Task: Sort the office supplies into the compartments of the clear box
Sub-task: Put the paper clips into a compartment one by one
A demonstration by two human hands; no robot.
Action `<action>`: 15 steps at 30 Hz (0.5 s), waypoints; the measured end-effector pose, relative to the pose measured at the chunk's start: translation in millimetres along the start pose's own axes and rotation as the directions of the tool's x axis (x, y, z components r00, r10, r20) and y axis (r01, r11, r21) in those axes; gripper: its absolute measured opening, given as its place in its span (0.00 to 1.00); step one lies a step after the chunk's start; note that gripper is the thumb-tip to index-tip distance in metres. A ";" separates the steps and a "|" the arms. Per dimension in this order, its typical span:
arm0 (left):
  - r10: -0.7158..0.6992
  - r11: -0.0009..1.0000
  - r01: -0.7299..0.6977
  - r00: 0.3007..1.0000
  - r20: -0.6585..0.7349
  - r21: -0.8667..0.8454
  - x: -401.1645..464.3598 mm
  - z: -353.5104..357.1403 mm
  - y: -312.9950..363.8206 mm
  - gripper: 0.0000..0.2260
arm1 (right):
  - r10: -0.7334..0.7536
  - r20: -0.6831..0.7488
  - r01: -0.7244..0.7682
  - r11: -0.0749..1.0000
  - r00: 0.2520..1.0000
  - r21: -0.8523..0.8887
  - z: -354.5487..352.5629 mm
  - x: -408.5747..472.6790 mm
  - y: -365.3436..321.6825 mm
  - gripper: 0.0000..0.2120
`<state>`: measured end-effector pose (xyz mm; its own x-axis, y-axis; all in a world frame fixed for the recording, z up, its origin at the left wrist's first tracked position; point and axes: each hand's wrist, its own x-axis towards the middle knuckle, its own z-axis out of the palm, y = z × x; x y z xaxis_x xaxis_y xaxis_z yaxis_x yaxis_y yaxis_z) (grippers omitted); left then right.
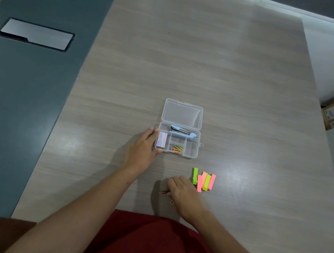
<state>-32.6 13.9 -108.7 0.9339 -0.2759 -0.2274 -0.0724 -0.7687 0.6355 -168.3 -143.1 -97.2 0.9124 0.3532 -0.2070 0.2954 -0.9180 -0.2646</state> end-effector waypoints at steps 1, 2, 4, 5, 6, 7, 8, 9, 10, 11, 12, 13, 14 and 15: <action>-0.001 1.000 0.001 1.000 0.000 -0.001 0.1 0.3 -0.2 0.29 | 0.004 0.010 -0.004 1.000 1.000 0.008 -0.6 1.0 0.6 0.18; -0.002 1.000 0.002 1.000 0.000 -0.007 0.4 0.6 -0.6 0.29 | 0.001 0.019 -0.001 1.000 1.000 0.011 -2.6 2.5 1.2 0.16; -0.002 1.000 0.002 1.000 -0.002 -0.019 1.8 0.9 -1.8 0.29 | 0.023 0.025 -0.025 0.996 0.999 0.088 -10.9 7.6 4.4 0.09; -0.001 1.000 0.001 1.000 -0.002 -0.024 2.5 1.2 -2.6 0.29 | 0.059 0.016 -0.061 0.984 0.998 0.170 -16.5 11.4 8.0 0.07; -0.001 1.000 0.001 1.000 -0.002 -0.027 3.0 1.4 -3.1 0.29 | 0.107 -0.009 -0.101 0.961 0.994 0.258 -23.4 16.3 12.1 0.06; -0.002 1.000 0.002 1.000 -0.004 -0.030 3.4 1.7 -3.6 0.29 | 0.169 -0.037 -0.148 0.932 0.985 0.331 -30.6 22.8 18.5 0.05; -0.001 0.999 0.001 1.000 -0.008 -0.032 3.3 2.0 -4.0 0.29 | 0.237 -0.071 -0.192 0.902 0.969 0.388 -38.4 29.9 25.9 0.05; 0.004 0.999 -0.004 1.000 -0.014 -0.033 2.7 2.3 -4.1 0.29 | 0.296 -0.107 -0.229 0.883 0.949 0.411 -45.3 38.0 34.0 0.04; 0.010 0.999 -0.010 1.000 -0.019 -0.035 2.2 2.5 -4.7 0.29 | 0.328 -0.146 -0.247 0.882 0.933 0.401 -51.7 47.6 41.6 0.04; 0.014 0.999 -0.015 1.000 -0.022 -0.039 2.0 2.7 -5.1 0.29 | 0.339 -0.169 -0.260 0.893 0.925 0.368 -56.5 57.5 48.6 0.04; 0.014 0.999 -0.015 1.000 -0.021 -0.045 2.0 2.7 -5.3 0.29 | 0.340 -0.174 -0.271 0.904 0.924 0.331 -61.1 67.4 53.8 0.04; 0.011 0.999 -0.012 1.000 -0.019 -0.049 2.7 2.8 -5.5 0.29 | 0.347 -0.156 -0.290 0.909 0.925 0.299 -65.5 77.1 57.4 0.05; 0.010 0.999 -0.011 1.000 -0.019 -0.050 2.8 2.9 -5.1 0.29 | 0.352 -0.130 -0.307 0.911 0.927 0.276 -69.2 85.3 59.1 0.06; 0.010 0.999 -0.011 1.000 -0.021 -0.052 2.8 3.0 -4.7 0.29 | 0.360 -0.103 -0.325 0.911 0.927 0.255 -71.4 92.3 59.9 0.08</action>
<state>-30.7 15.0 -114.5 0.9402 -0.2715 -0.2055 -0.0645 -0.7347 0.6753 -46.1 -178.4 -65.0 0.9816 -0.0212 -0.1896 -0.0995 -0.9050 -0.4136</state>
